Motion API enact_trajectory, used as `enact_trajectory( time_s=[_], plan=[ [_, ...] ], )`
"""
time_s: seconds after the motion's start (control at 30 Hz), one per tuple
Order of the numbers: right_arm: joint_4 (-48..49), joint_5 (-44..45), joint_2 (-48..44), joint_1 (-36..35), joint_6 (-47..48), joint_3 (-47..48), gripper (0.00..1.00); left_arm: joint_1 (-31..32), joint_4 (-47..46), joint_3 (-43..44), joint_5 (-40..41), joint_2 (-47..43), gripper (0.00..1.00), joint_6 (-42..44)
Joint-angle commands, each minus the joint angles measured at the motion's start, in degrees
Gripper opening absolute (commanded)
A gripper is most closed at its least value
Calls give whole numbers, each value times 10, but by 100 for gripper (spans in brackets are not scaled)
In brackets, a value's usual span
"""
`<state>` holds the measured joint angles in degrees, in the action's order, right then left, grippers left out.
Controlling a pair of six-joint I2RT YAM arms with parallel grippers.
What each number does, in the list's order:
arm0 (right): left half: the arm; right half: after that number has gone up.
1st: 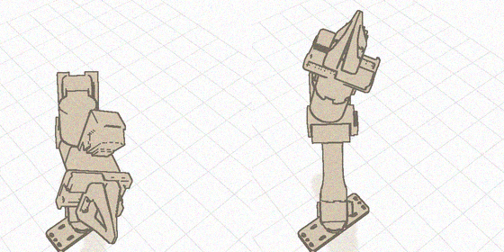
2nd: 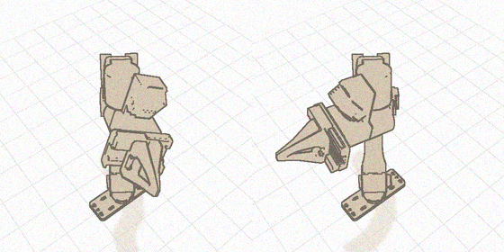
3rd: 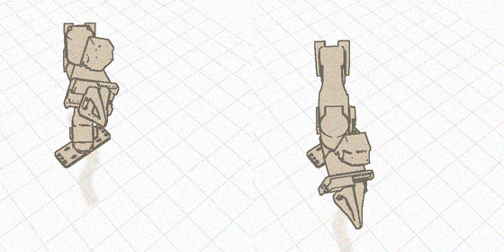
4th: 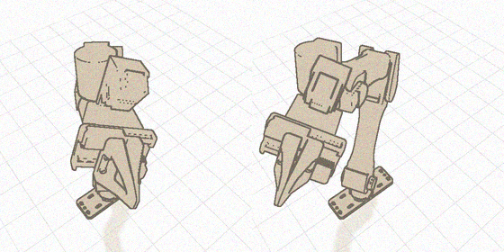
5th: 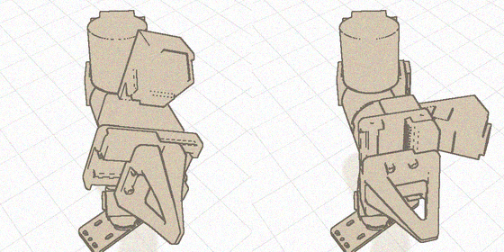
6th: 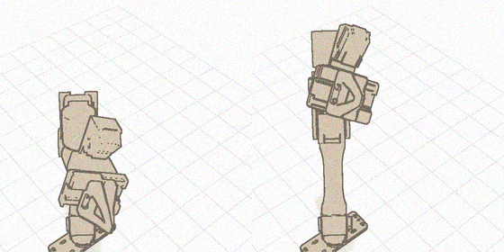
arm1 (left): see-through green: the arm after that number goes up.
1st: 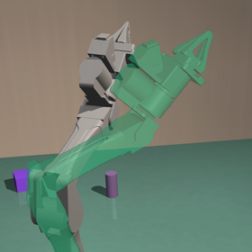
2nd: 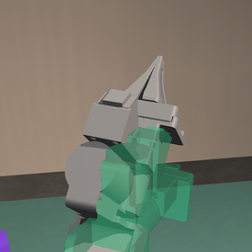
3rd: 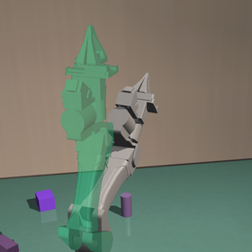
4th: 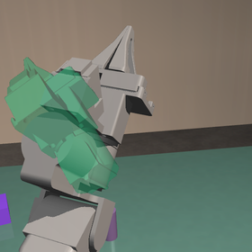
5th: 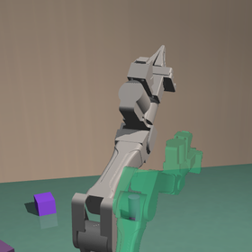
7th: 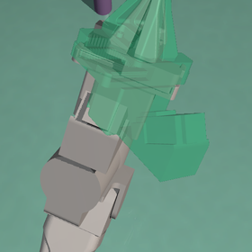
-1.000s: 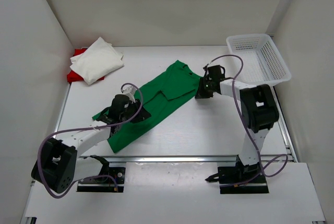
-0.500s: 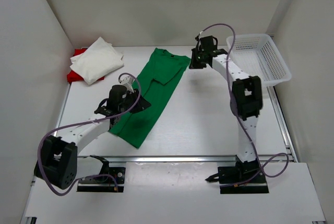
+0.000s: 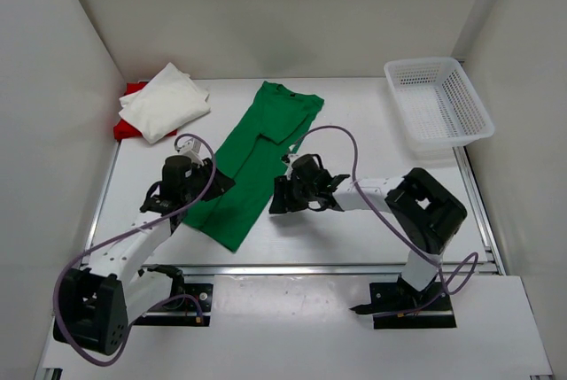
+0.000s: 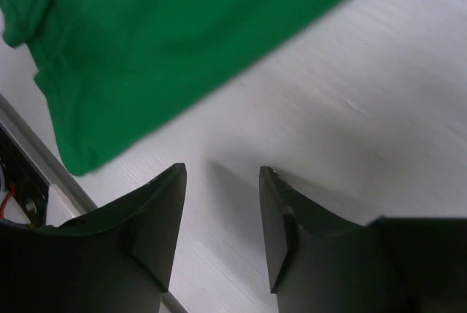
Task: Fold and stack the t-shirts
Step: Rotate the tshirt 90 degrees
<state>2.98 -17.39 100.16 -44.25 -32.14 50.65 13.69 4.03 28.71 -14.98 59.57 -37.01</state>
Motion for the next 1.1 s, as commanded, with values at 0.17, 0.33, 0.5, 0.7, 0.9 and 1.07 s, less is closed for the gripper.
enact_trajectory(
  time_s=[0.17,0.33,0.5,0.7,0.9,1.07],
  plan=[
    [104,56,100,-24,-83,69,38,12,9,-7,18,-32,37,11],
    [114,28,128,-12,-98,64,9,28,2,-5,30,-17,35,10],
    [98,16,36,60,-61,-15,0,56,-3,0,36,12,36,12],
    [1,-62,-103,229,50,-135,13,142,-24,6,56,77,36,11],
    [-25,-28,-239,263,53,-222,41,165,23,-10,69,93,36,45],
    [-84,16,-349,269,21,-299,34,192,36,-50,58,68,46,41]
  ],
)
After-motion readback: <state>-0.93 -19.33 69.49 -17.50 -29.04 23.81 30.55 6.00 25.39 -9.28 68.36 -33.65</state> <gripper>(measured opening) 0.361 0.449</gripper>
